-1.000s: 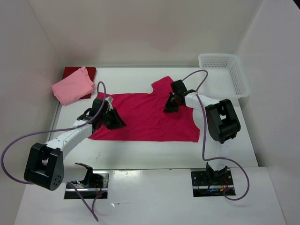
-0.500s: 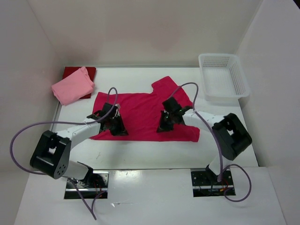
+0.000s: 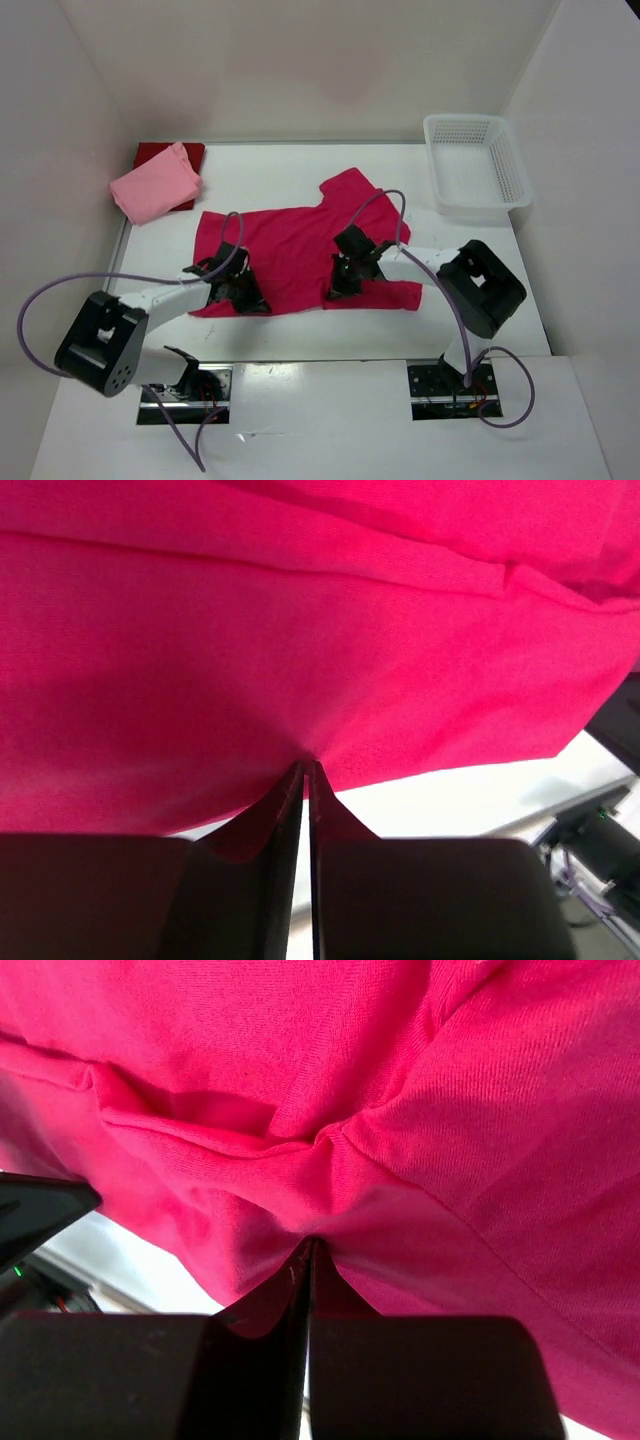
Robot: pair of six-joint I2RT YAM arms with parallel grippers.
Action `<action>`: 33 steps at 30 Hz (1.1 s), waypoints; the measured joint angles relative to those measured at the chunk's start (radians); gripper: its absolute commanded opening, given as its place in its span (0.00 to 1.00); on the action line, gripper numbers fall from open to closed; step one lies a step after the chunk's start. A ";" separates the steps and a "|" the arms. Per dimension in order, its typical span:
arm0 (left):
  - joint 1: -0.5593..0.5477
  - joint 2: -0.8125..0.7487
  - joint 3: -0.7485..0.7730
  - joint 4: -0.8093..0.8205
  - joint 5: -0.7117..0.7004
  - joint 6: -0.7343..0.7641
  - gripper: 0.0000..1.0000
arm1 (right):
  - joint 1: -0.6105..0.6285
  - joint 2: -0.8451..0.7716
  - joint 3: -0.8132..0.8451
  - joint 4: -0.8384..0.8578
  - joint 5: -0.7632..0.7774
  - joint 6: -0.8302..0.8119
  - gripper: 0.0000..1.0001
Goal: Fold and stack the t-shirts
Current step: Fold the flattened tshirt in 1/3 of the way, then grap the side of the flattened tshirt furthest away from the robot with both arms
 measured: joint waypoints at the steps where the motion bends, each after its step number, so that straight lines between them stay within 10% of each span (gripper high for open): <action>1: -0.006 -0.035 -0.024 -0.014 0.007 -0.025 0.11 | 0.013 -0.010 -0.014 0.009 -0.002 0.005 0.00; 13: 0.044 -0.386 0.051 -0.378 -0.080 -0.093 0.09 | 0.064 -0.121 -0.024 -0.194 0.005 -0.018 0.17; 23: 0.462 0.058 0.424 -0.062 -0.076 0.124 0.15 | -0.134 -0.154 0.230 -0.193 -0.039 -0.124 0.03; 33: 0.537 0.430 0.626 -0.002 -0.274 0.219 0.37 | -0.262 -0.058 0.352 -0.190 -0.063 -0.217 0.07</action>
